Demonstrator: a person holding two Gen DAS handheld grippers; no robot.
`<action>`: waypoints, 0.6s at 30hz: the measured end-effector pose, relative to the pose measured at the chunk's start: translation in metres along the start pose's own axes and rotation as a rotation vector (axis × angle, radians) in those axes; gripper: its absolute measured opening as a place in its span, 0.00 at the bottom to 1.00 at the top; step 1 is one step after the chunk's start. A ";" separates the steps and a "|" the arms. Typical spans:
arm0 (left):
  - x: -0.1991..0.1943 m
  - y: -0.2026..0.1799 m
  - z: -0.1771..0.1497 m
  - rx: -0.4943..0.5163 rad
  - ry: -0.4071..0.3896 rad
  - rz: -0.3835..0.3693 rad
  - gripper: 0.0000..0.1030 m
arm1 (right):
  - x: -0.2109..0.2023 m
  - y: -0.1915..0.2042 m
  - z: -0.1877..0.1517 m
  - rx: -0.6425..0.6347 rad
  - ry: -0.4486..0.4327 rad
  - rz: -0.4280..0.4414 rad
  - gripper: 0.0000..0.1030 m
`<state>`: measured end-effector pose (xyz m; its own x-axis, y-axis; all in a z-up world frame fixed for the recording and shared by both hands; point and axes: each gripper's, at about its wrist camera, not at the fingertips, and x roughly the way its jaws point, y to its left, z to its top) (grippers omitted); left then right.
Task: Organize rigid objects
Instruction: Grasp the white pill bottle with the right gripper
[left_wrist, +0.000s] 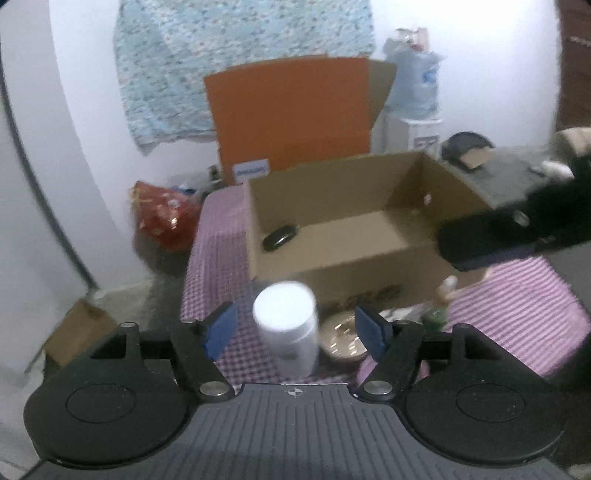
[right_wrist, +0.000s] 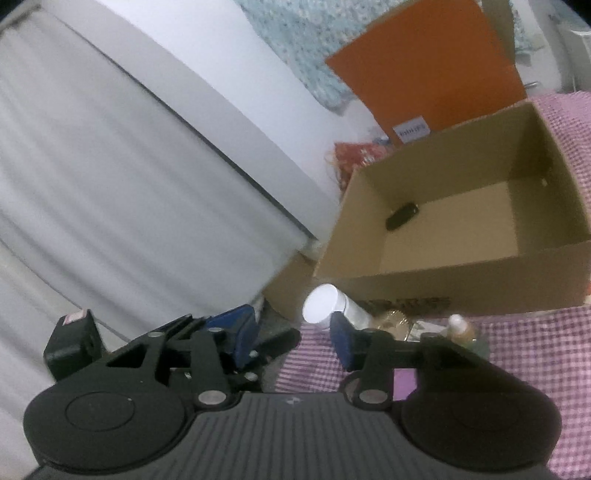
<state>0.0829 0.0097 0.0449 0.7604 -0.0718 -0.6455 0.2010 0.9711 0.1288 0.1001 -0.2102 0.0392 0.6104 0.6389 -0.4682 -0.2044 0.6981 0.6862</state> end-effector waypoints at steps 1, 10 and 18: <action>0.008 0.002 -0.003 -0.008 0.010 0.009 0.68 | 0.012 0.004 0.002 -0.012 0.008 -0.015 0.47; 0.064 0.025 -0.008 -0.090 0.065 -0.024 0.65 | 0.094 0.005 0.000 0.002 0.104 -0.124 0.46; 0.086 0.036 -0.010 -0.112 0.078 -0.088 0.53 | 0.120 0.000 -0.002 0.006 0.135 -0.176 0.41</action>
<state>0.1493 0.0404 -0.0132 0.6921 -0.1441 -0.7073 0.1911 0.9815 -0.0130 0.1721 -0.1333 -0.0181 0.5280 0.5454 -0.6510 -0.0993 0.8010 0.5904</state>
